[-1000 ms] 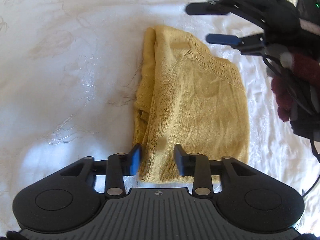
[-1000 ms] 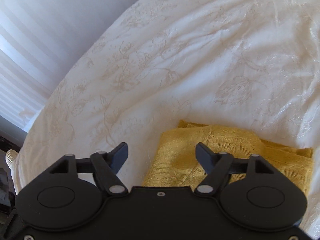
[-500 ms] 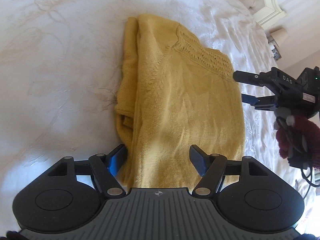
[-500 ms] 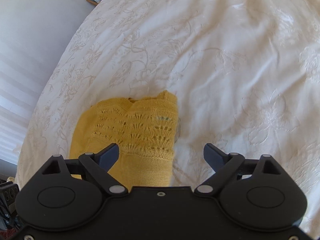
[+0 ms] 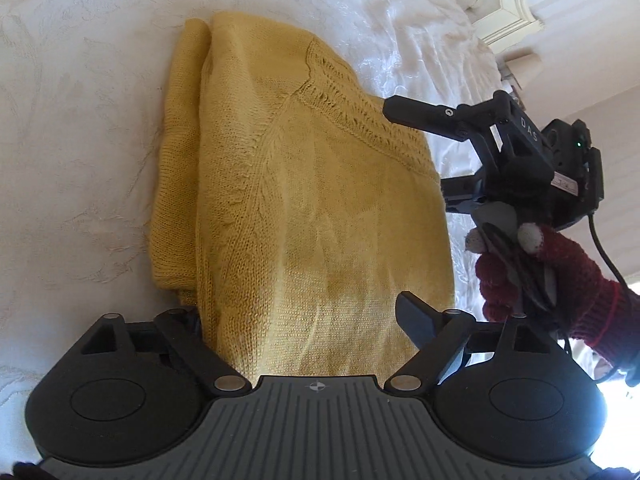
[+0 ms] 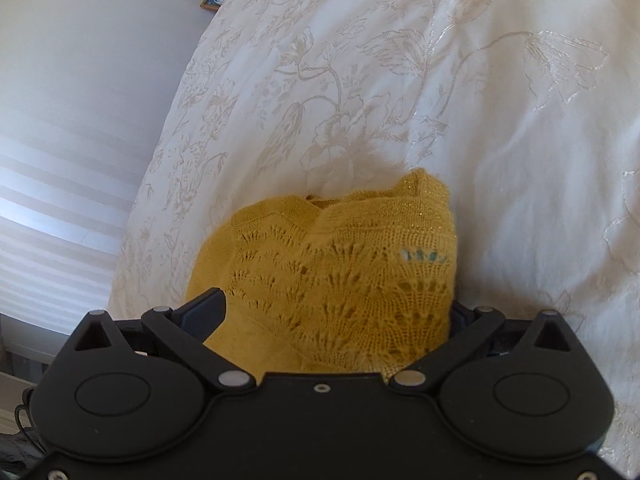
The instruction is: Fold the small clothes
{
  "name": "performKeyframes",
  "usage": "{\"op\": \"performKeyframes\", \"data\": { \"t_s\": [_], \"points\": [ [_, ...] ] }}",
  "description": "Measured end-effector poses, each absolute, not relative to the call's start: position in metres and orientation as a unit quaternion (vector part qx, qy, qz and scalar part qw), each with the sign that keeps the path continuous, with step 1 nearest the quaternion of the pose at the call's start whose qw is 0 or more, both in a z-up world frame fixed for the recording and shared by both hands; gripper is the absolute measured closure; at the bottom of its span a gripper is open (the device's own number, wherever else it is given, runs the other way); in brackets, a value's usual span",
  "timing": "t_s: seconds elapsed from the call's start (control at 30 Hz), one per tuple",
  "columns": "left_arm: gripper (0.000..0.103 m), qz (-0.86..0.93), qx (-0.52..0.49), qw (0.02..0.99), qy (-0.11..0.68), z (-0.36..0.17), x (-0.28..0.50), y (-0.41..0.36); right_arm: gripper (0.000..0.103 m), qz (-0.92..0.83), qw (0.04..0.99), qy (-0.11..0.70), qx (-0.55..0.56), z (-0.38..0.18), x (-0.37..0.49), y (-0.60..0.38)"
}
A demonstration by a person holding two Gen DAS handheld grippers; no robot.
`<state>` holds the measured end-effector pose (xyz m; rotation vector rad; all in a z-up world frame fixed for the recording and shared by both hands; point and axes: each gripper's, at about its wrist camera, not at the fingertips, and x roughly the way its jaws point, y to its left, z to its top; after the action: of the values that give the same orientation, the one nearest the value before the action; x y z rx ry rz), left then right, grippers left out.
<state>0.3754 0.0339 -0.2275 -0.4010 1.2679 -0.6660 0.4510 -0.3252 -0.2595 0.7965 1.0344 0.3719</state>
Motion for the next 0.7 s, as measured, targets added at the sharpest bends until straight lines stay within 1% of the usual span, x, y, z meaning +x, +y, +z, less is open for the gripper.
{"op": "performKeyframes", "data": {
  "t_s": [0.03, 0.1, 0.13, 0.17, 0.2, 0.23, 0.4, 0.5, 0.7],
  "points": [
    [0.028, -0.305, -0.188, 0.733, 0.578, -0.228, 0.376, 0.035, 0.000, 0.167, 0.779, 0.481, 0.367, -0.259, 0.448, -0.325],
    [0.073, -0.303, -0.190, 0.725, 0.589, -0.231, 0.376, 0.038, 0.000, 0.169, 0.779, 0.486, 0.357, -0.258, 0.445, -0.323],
    [0.078, -0.306, -0.193, 0.719, 0.594, -0.233, 0.376, 0.039, 0.002, 0.172, 0.780, 0.490, 0.349, -0.258, 0.444, -0.321],
    [0.081, -0.310, -0.200, 0.713, 0.596, -0.234, 0.376, 0.040, 0.017, 0.169, 0.781, 0.496, 0.340, -0.256, 0.445, -0.320],
    [0.082, -0.312, -0.203, 0.711, 0.597, -0.233, 0.377, 0.039, 0.049, 0.159, 0.782, 0.506, 0.329, -0.254, 0.445, -0.320],
    [0.082, -0.314, -0.204, 0.710, 0.597, -0.232, 0.376, 0.039, 0.055, 0.151, 0.778, 0.512, 0.331, -0.253, 0.444, -0.323],
    [0.084, -0.333, -0.220, 0.701, 0.591, -0.214, 0.368, 0.035, 0.060, 0.126, 0.788, 0.488, 0.355, -0.230, 0.419, -0.332],
    [0.084, -0.353, -0.227, 0.693, 0.586, -0.201, 0.354, 0.025, 0.061, 0.116, 0.793, 0.474, 0.365, -0.213, 0.397, -0.334],
    [0.084, -0.400, -0.215, 0.661, 0.597, -0.188, 0.305, -0.005, 0.062, 0.101, 0.796, 0.478, 0.358, -0.188, 0.331, -0.342]
  ]
}}
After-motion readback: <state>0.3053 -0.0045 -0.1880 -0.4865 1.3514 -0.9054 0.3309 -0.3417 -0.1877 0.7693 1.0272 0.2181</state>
